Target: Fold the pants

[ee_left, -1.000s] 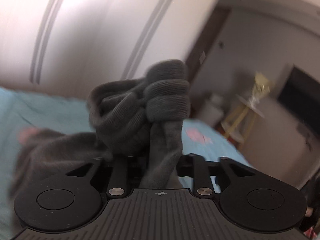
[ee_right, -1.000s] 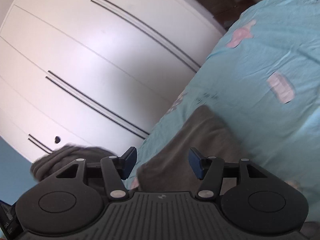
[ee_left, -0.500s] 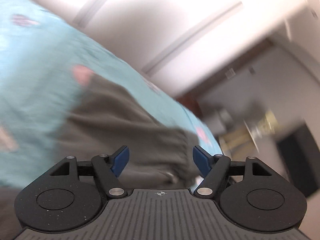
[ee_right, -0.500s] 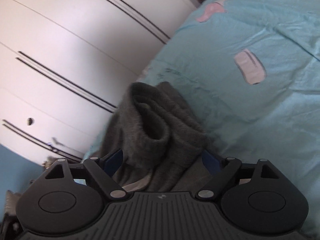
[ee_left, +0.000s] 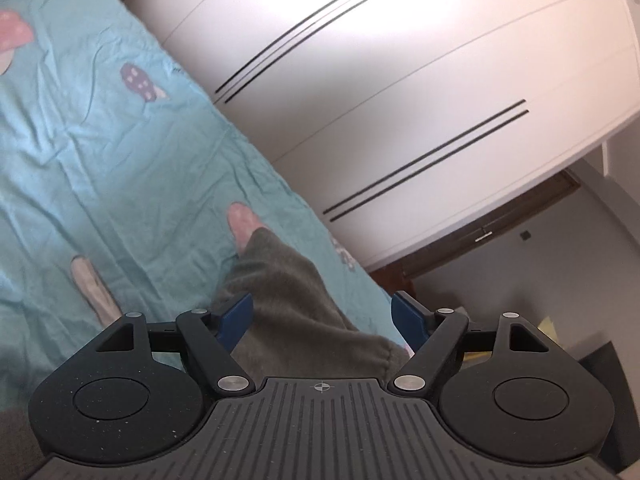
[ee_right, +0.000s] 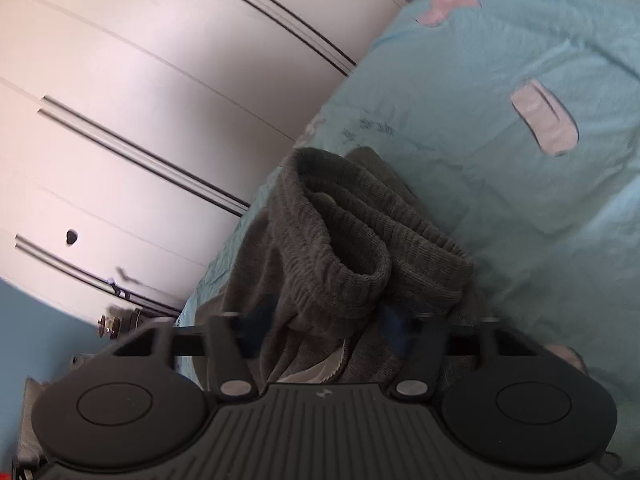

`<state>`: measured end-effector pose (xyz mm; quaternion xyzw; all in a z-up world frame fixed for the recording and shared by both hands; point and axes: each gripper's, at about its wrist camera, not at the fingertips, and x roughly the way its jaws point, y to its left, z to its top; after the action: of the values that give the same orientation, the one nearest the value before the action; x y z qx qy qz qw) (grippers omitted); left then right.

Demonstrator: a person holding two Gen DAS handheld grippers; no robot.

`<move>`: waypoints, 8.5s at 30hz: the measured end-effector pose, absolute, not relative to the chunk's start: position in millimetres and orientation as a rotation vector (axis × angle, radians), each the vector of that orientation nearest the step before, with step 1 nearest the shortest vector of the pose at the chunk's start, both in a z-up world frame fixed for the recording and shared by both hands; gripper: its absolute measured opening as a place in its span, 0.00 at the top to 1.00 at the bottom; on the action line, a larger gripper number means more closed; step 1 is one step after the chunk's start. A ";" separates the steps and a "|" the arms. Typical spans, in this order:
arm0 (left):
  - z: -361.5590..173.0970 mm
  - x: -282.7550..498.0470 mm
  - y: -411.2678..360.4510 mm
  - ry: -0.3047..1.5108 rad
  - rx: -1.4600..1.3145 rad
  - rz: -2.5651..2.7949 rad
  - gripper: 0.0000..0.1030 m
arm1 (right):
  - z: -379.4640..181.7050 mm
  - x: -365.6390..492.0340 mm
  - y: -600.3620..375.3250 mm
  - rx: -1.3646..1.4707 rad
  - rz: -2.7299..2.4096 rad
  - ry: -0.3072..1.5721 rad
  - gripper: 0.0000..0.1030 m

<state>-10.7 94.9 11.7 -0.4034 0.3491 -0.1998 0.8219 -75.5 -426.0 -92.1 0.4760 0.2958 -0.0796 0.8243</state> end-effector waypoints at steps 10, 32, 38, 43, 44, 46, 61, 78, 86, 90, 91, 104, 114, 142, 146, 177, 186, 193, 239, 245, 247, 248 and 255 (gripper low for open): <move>10.3 -24.1 118.0 0.737 -0.866 -0.373 0.19 | -83.9 -115.6 -447.4 1.394 -0.100 0.361 0.80; -18.3 -9.9 89.1 0.889 -0.738 -0.343 0.17 | -22.9 13.0 -378.6 0.517 -0.074 0.715 0.78; -14.2 -12.6 93.5 0.887 -0.716 -0.315 0.17 | -90.7 67.7 -370.6 0.373 -0.172 0.862 0.89; -12.5 -11.0 82.7 0.881 -0.633 -0.305 0.15 | -57.3 36.8 -367.5 0.526 -0.114 0.796 0.69; -13.6 -9.8 78.5 0.885 -0.613 -0.299 0.15 | -51.0 20.7 -366.8 0.566 -0.086 0.773 0.67; -16.2 -6.0 67.1 0.910 -0.571 -0.289 0.15 | -49.6 -10.8 -358.9 0.621 -0.029 0.776 0.66; -15.4 -16.9 -17.0 0.928 -0.268 -0.358 0.15 | -79.5 -77.7 -343.6 0.679 -0.006 0.716 0.17; -55.8 -18.3 -11.1 0.997 -0.245 -0.257 0.13 | -89.4 -53.1 -298.5 0.396 -0.050 0.888 0.06; -44.0 -24.0 -4.1 0.962 -0.303 -0.276 0.13 | -89.4 -77.9 -347.3 0.799 0.031 0.680 0.06; -26.3 -17.1 3.0 0.966 -0.382 -0.340 0.13 | -95.3 -86.2 -367.8 0.977 0.044 0.631 0.06; -21.6 -12.9 5.0 0.962 -0.401 -0.355 0.13 | -97.3 -87.4 -372.3 1.017 0.049 0.621 0.06; -74.8 10.1 4.8 1.189 -0.535 -0.504 0.19 | -131.8 -108.2 -425.6 1.361 -0.004 0.590 0.06; -91.3 16.0 1.7 1.171 -0.686 -0.463 0.34 | -131.3 -94.9 -419.7 1.361 0.008 0.611 0.06; -52.2 -8.0 73.7 0.748 -0.573 -0.076 0.14 | -108.5 -98.0 -343.6 1.137 0.011 0.747 0.68; -60.8 -1.4 72.0 0.806 -0.587 -0.063 0.14 | -93.8 -105.6 -347.1 1.098 0.024 0.761 0.80; -98.1 33.0 -7.3 1.152 -0.218 -0.233 0.06 | -43.0 96.3 -365.5 0.238 -0.262 0.712 0.90; -87.2 39.9 9.0 1.090 -0.404 -0.349 0.08 | -6.2 -15.2 -439.0 0.269 -0.157 0.649 0.05; -90.7 90.5 -0.9 1.132 -0.416 -0.502 0.08 | -54.0 -37.5 -508.6 0.651 -0.053 0.847 0.05; -124.8 141.0 -72.3 1.191 -0.378 -0.835 0.60 | -110.9 24.3 -463.4 0.686 0.220 0.975 0.26; -140.1 157.1 -83.5 1.279 -0.453 -0.860 0.23 | -120.8 27.5 -477.4 0.798 0.301 0.972 0.05; -132.8 153.1 -85.3 1.255 -0.415 -0.823 0.49 | -115.9 30.0 -468.7 0.767 0.262 0.976 0.06; -128.8 149.6 -84.8 1.238 -0.408 -0.817 0.54 | -112.0 29.5 -463.1 0.735 0.240 0.977 0.16; -78.5 125.3 -88.0 1.093 -0.319 -0.729 0.75 | -77.0 0.7 -448.7 0.647 0.150 0.910 0.45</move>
<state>125.3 -88.0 -78.5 -0.1476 0.5057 -0.3372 0.7803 0.7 -448.7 -77.0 0.3068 0.4313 0.0712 0.8454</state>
